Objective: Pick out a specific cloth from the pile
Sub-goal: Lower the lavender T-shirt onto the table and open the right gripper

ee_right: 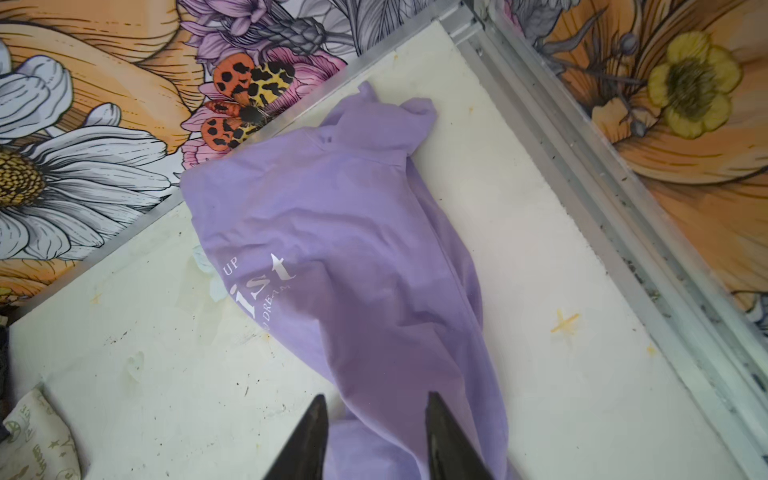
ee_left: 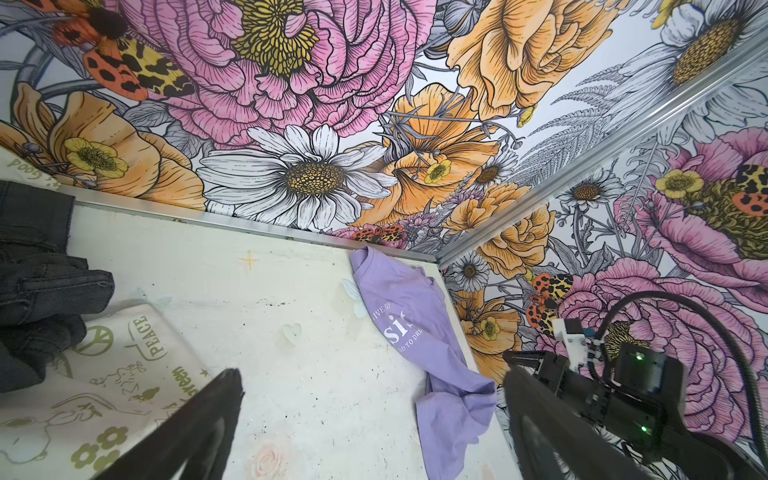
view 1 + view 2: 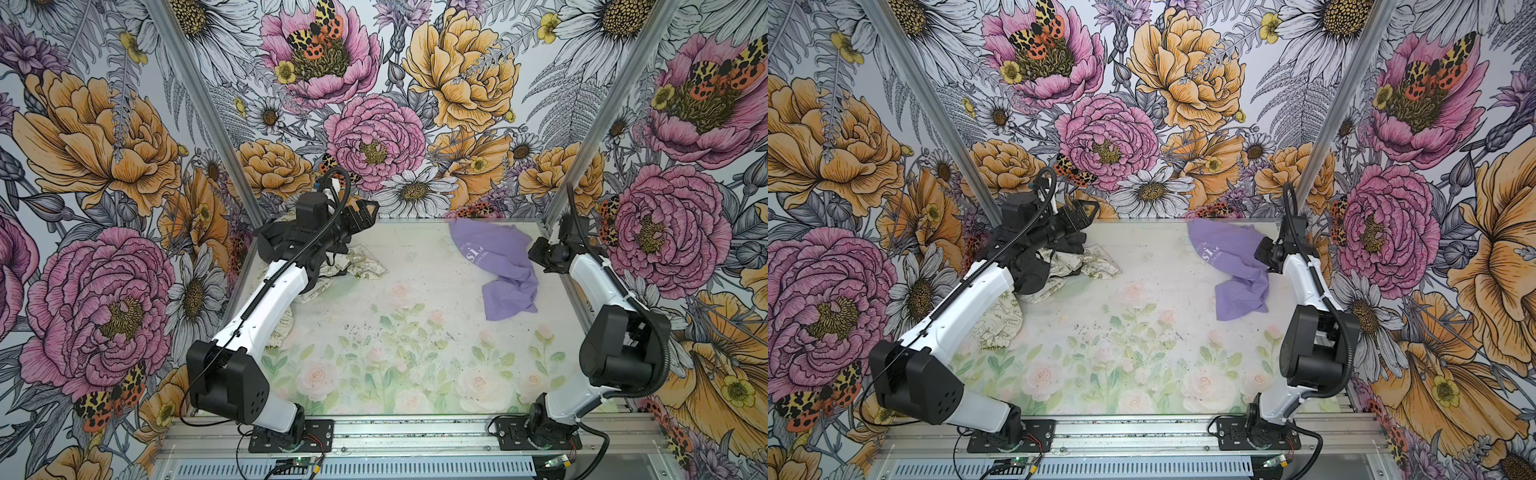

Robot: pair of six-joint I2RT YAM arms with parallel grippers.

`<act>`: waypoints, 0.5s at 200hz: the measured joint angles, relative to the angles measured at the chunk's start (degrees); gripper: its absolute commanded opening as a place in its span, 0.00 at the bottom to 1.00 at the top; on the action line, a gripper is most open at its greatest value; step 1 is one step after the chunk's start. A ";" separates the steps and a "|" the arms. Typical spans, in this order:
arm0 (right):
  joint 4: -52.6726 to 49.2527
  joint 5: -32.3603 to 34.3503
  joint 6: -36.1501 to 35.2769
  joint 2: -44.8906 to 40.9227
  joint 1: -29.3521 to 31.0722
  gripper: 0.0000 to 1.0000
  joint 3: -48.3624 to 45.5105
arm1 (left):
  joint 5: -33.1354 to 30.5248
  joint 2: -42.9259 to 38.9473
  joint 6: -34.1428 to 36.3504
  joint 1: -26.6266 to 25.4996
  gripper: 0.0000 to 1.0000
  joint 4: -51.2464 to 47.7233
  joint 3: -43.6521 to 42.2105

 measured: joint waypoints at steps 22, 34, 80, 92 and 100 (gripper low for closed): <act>-1.07 0.11 -0.81 5.22 0.11 0.20 0.87 | 0.00 -1.68 0.15 0.35 0.99 -0.33 -1.09; -2.14 0.11 -1.05 7.30 0.44 0.18 0.76 | 0.00 -2.62 0.17 0.68 0.99 -0.35 -1.75; -3.23 1.44 -2.64 8.24 3.74 0.13 -5.97 | -0.24 -4.94 0.17 1.46 0.98 -0.37 -3.91; -3.43 2.34 -2.99 8.35 4.33 0.13 -8.00 | -0.24 -4.94 0.17 1.46 0.99 -0.39 -4.15; -3.80 2.80 -3.28 8.70 4.57 0.13 -8.83 | -0.24 -4.94 0.17 1.49 0.99 -0.42 -4.31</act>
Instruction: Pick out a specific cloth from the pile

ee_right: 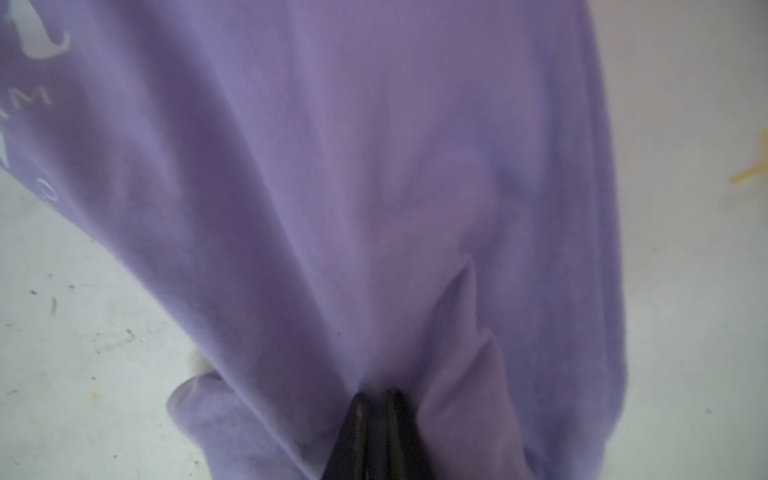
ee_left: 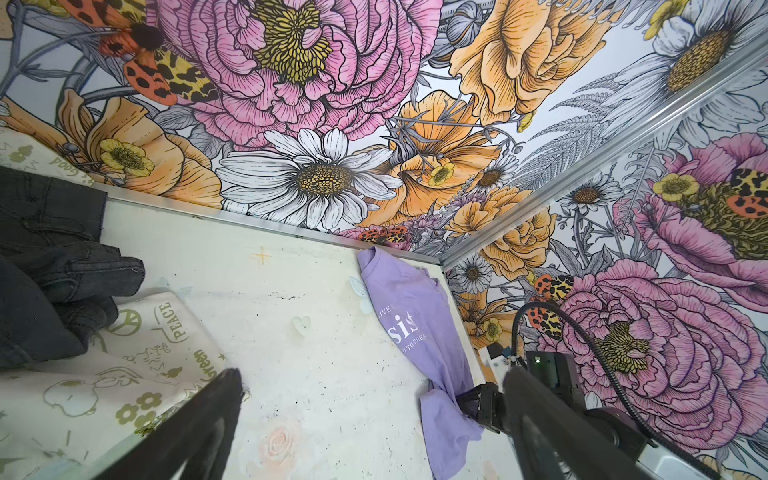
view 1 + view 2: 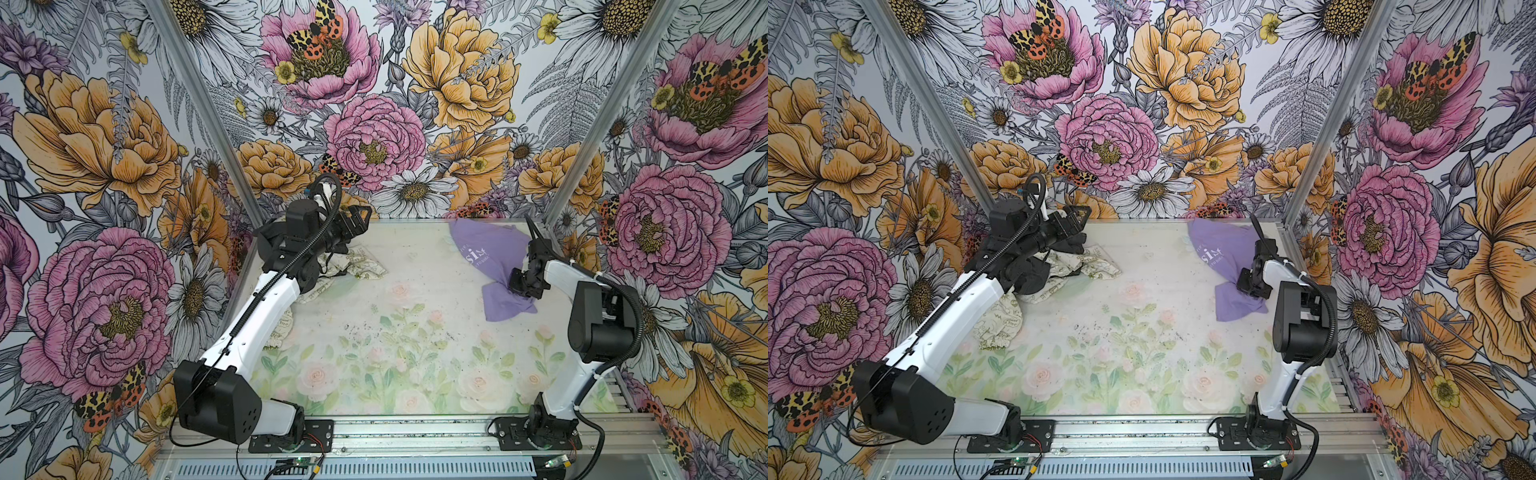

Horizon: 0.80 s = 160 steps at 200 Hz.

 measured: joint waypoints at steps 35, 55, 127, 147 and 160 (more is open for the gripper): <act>-0.20 1.86 -1.60 0.79 0.28 0.14 -0.20 | -0.50 0.00 0.44 0.09 0.98 -0.13 -0.11; -1.11 2.47 -2.10 0.96 0.42 0.17 0.20 | -1.31 -0.11 1.09 0.48 0.99 -0.09 -0.52; -4.52 2.43 -2.49 -0.70 0.42 0.31 0.37 | -9.03 -4.92 3.72 3.34 0.99 -0.50 -8.48; -6.67 2.49 -1.20 -3.61 0.42 0.41 0.37 | -11.13 -6.29 5.31 4.42 0.99 -0.33 -10.58; -7.54 2.89 -0.02 -6.58 0.48 0.48 0.37 | -12.41 -7.37 6.54 4.94 0.99 0.17 -12.48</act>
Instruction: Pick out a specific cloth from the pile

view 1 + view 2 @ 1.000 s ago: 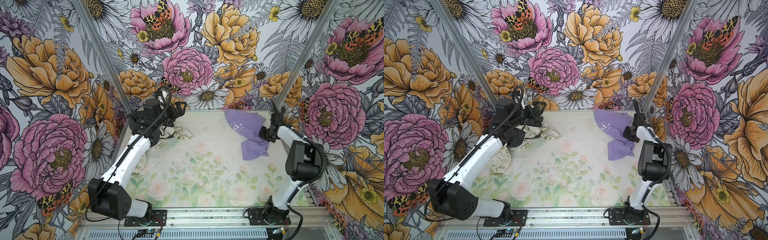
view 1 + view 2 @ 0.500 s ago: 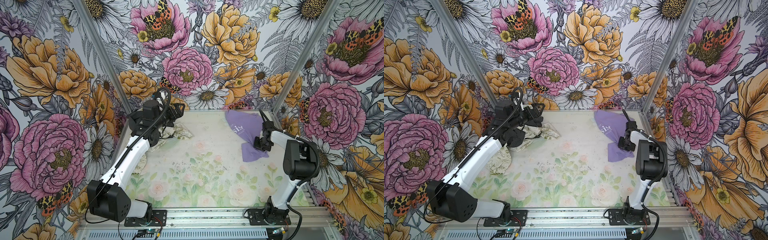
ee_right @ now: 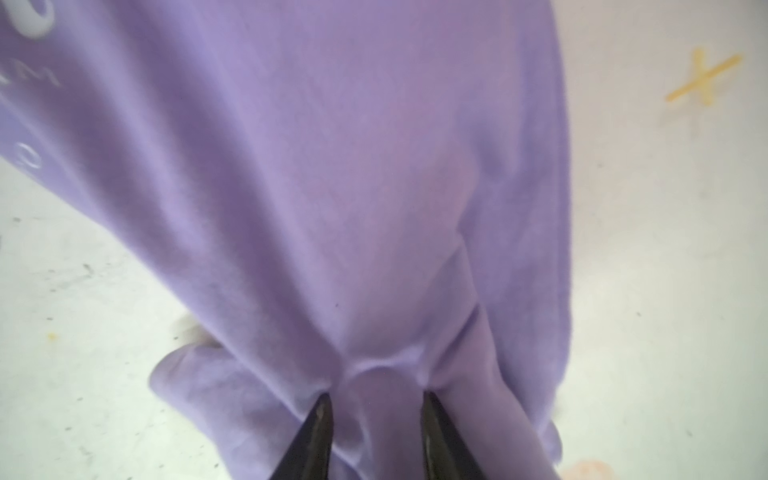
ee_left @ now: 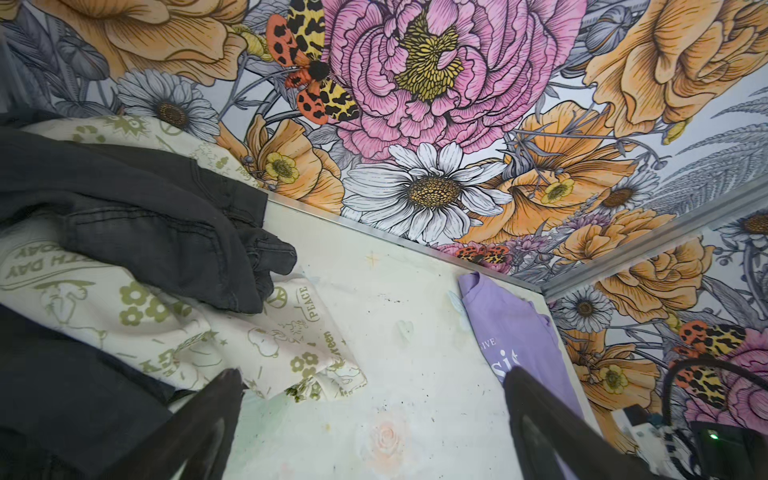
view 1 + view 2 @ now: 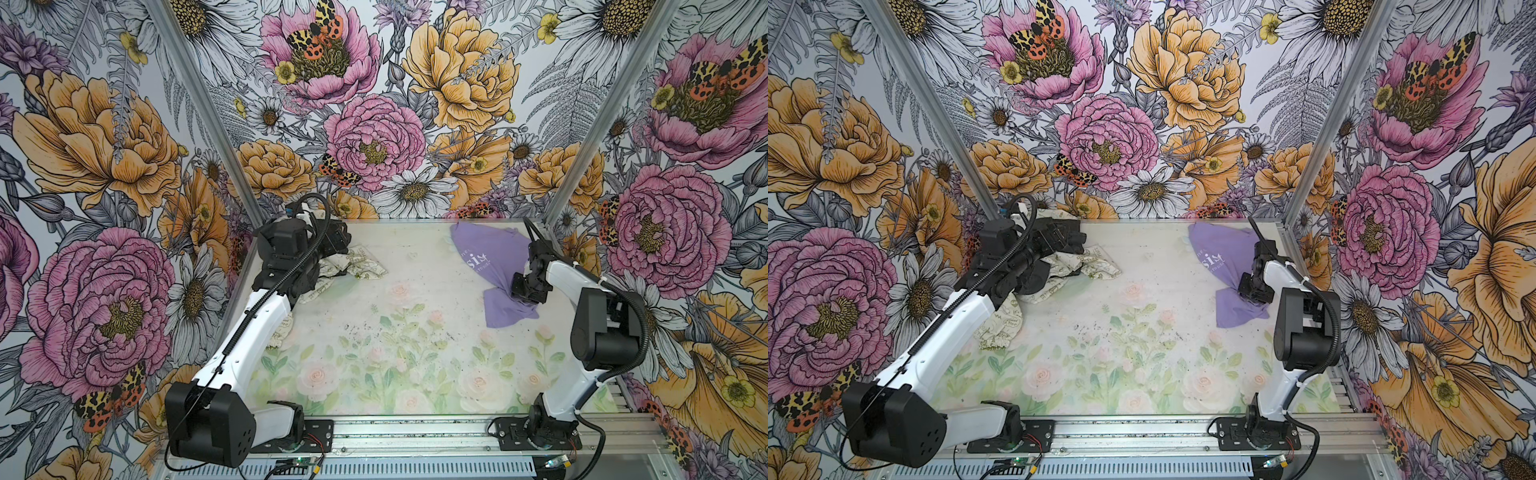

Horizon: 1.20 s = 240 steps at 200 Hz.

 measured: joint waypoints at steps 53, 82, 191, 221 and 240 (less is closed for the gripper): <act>1.33 3.04 2.19 -14.84 1.29 0.64 0.98 | -6.88 -7.45 6.73 1.18 0.99 6.91 -13.03; 8.44 3.41 2.10 -20.98 1.29 0.72 -0.85 | -11.74 -11.91 10.95 2.29 0.99 12.83 -20.94; 50.36 6.08 -0.22 -25.88 1.84 0.98 -33.53 | -16.37 0.74 20.35 12.24 0.99 45.53 -40.89; 58.82 8.48 -3.58 -22.16 2.19 0.99 -35.28 | -15.02 6.29 20.35 12.66 0.99 52.50 -41.42; 62.05 8.98 -5.79 -19.67 2.29 0.99 -35.26 | -14.91 8.33 20.33 12.66 0.99 57.16 -42.80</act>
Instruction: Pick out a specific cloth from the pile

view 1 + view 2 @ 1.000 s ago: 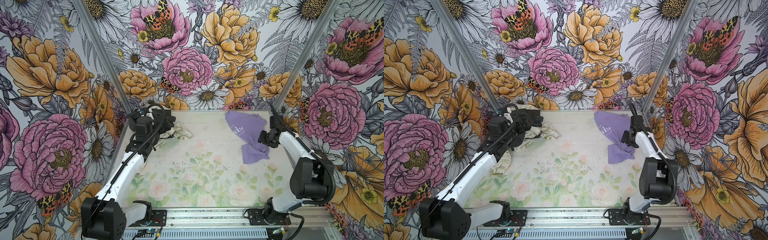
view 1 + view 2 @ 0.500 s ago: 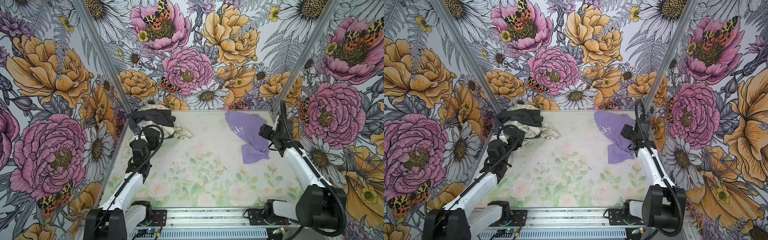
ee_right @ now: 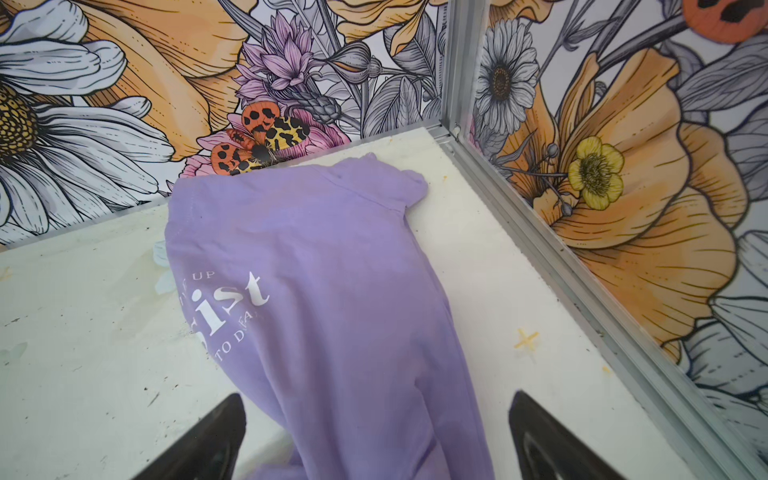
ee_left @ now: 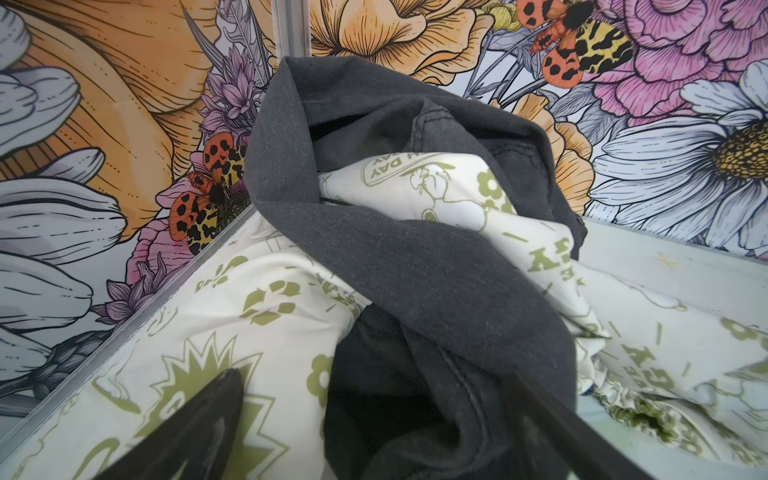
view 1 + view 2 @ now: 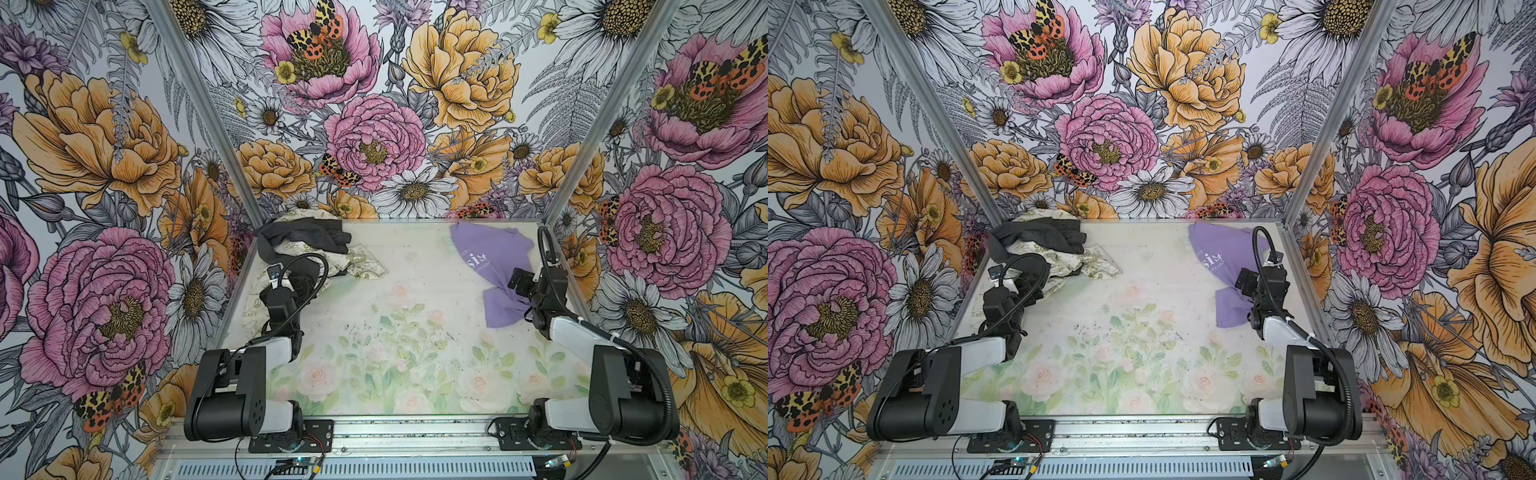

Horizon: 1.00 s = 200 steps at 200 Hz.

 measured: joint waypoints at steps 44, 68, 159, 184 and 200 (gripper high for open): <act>9.55 0.46 -2.67 2.56 0.94 0.99 -4.81 | 0.02 1.62 0.00 0.04 0.99 5.75 -1.73; 13.31 0.35 -3.61 2.89 1.25 0.99 -7.43 | 0.24 1.75 0.04 0.02 0.99 7.63 -1.75; 27.12 -3.23 -7.37 8.13 2.89 1.00 -12.00 | 2.08 8.61 1.70 -1.07 0.99 15.17 -3.04; 28.79 -3.21 -7.63 8.13 2.91 1.00 -12.00 | 1.42 8.61 2.56 -1.92 0.98 14.38 -2.19; 29.40 -3.21 -7.76 8.13 2.91 0.99 -12.00 | 1.42 8.61 3.21 -2.36 0.99 13.22 -1.31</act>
